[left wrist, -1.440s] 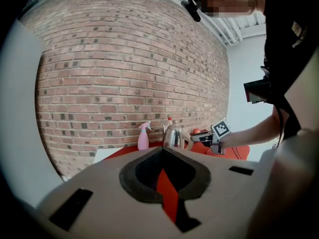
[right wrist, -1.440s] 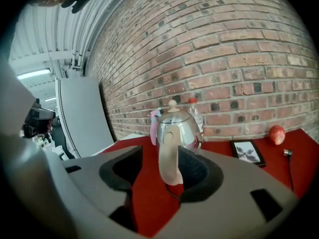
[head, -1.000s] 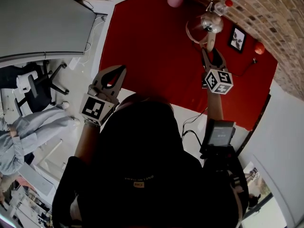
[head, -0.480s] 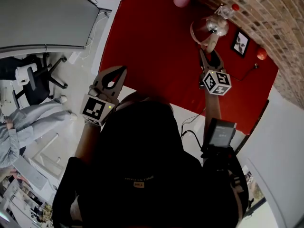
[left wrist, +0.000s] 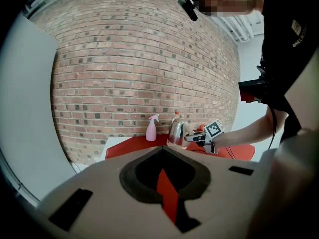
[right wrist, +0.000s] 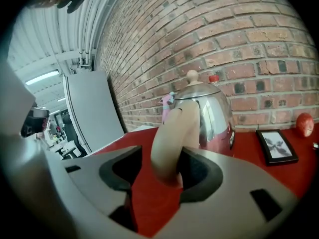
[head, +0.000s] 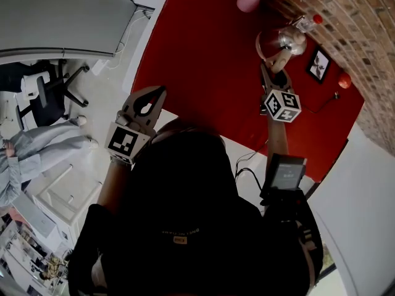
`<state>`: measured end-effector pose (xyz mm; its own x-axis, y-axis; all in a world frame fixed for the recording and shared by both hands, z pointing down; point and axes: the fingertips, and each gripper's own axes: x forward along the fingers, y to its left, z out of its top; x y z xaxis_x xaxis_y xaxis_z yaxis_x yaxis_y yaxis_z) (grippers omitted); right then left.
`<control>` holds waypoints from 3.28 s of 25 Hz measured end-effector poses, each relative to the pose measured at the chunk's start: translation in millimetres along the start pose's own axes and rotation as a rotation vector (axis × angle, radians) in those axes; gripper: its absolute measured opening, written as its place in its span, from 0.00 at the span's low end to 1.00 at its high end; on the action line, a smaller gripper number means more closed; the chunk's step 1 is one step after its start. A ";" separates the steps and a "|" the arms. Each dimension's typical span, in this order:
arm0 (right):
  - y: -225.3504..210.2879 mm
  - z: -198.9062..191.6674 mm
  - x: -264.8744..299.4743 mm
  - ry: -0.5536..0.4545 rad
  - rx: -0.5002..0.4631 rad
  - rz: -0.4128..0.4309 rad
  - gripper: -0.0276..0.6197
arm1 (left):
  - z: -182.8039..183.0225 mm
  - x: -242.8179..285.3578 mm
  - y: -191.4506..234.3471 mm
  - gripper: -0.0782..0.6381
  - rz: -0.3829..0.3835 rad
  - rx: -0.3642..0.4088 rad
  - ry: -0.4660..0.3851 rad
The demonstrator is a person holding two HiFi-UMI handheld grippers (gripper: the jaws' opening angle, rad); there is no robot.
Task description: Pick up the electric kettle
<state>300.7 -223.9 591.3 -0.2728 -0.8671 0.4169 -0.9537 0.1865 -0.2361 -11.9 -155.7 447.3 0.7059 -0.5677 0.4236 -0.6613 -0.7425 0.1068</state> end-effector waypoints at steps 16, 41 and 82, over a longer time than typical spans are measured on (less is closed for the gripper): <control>7.5 -0.2 26.5 0.017 -0.082 0.023 0.32 | -8.1 -16.2 15.4 0.12 0.057 -0.067 -0.012; 24.4 11.2 62.8 -0.002 -0.154 -0.034 0.22 | -20.7 -36.4 16.3 0.12 0.102 -0.095 -0.019; 70.6 16.7 44.7 -0.040 -0.299 0.029 0.23 | -29.7 -58.6 8.4 0.12 0.119 -0.106 -0.051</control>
<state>223.4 -257.1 578.6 -0.3008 -0.8758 0.3776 -0.9422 0.3341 0.0244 -66.4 -118.1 450.1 0.6309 -0.6689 0.3931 -0.7624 -0.6285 0.1542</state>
